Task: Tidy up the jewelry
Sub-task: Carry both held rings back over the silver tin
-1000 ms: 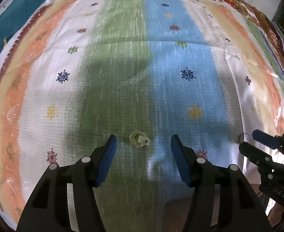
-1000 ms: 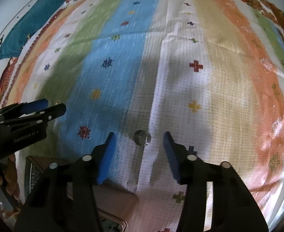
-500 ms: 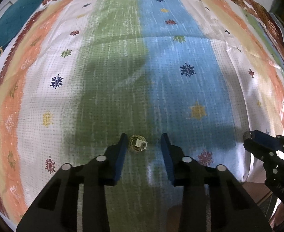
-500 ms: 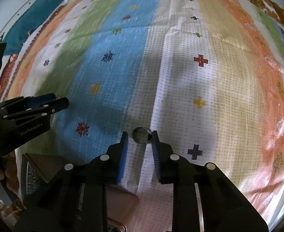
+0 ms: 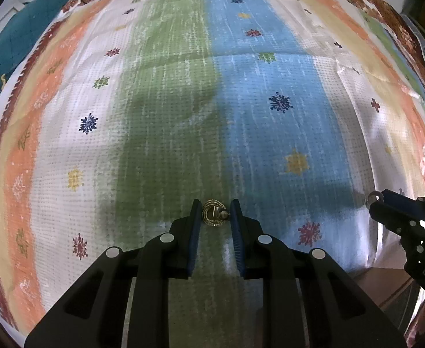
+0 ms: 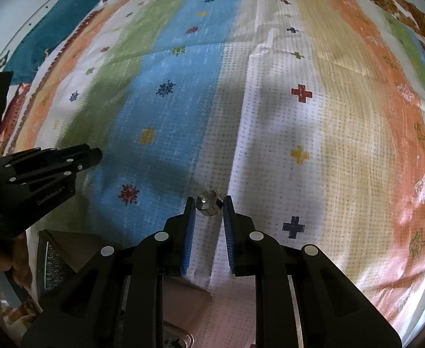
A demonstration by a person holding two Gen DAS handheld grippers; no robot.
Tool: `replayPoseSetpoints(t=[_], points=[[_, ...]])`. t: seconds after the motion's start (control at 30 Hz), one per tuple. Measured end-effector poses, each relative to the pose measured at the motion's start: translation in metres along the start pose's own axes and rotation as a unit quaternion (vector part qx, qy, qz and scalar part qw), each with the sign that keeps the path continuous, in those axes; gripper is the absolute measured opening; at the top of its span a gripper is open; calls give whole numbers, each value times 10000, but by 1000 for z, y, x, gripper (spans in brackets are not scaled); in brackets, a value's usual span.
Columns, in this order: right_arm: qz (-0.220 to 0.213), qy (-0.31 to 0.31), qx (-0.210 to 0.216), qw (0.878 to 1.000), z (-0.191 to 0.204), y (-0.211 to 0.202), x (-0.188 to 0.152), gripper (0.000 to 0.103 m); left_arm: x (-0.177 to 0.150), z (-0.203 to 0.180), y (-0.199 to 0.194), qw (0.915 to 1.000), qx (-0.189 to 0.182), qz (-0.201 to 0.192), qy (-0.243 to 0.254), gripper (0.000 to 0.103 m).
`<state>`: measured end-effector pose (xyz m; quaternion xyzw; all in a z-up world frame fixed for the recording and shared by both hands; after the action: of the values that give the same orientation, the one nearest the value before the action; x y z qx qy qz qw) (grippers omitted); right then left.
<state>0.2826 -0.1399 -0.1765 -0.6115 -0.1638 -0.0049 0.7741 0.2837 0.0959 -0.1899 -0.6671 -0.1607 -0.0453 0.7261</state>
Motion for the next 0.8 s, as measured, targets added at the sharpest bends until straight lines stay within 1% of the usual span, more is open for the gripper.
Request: replayPoseSetpoints(t=[0.43,0.53,0.7,0.8], points=[[-184,89,89,9998,-4,-16,-4,20,-10,5,-26,9997,-139,-177,-10,18],[-312,107,123,9994,-5,-24,-6,20,-9,5,-34,9995,-198,-241,-12,18],[-438,95,205,9988,-1,-36,-8,20,-14,0,-60,9982,-365,-468,-35,18],[-541,19,217,9983,2,-42,-10,20,-17,-10,-74,9970,-327,-685,148,18]])
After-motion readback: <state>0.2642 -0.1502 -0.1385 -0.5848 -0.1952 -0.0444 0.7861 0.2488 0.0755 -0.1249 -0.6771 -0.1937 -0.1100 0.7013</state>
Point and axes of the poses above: each gripper's, at about its wrist camera, not at the fingertips, and y roughly the way its jaws point, z to its left, x to its top, the point moved 1 cm from there along y, roughly the way its jaws point, and after that the axes turned 5 degrees about x, right-handed, at the moved point
